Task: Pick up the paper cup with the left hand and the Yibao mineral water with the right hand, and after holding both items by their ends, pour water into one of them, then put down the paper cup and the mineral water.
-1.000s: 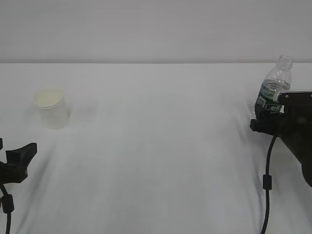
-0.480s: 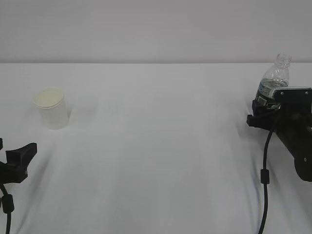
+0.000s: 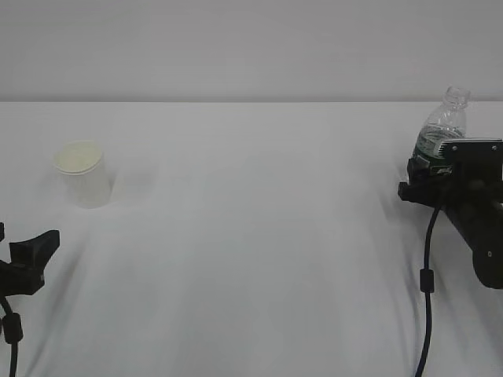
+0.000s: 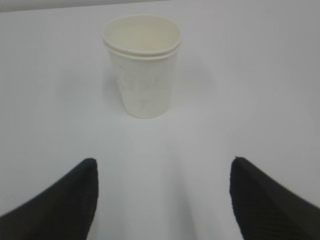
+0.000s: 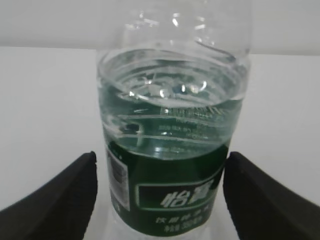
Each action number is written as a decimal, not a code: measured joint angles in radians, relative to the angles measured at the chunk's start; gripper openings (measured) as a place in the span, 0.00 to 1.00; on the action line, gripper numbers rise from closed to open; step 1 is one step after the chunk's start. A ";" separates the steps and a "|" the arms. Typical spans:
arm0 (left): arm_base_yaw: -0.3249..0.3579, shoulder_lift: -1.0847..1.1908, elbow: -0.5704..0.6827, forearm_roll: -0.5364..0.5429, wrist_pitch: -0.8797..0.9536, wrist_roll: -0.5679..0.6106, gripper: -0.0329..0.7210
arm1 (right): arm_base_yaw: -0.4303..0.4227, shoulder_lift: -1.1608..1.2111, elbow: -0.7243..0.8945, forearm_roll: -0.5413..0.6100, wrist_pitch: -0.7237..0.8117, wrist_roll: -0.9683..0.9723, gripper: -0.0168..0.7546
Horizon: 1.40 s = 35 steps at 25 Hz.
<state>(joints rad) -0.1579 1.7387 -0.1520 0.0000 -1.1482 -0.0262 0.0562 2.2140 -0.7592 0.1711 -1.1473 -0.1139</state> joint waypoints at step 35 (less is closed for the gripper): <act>0.000 0.000 0.000 0.026 0.000 0.000 0.83 | -0.002 0.104 -0.167 0.023 0.066 -0.002 0.79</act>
<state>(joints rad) -0.1579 1.7387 -0.1520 0.0259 -1.1482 -0.0262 0.0542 2.3181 -0.9265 0.1940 -1.0809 -0.1163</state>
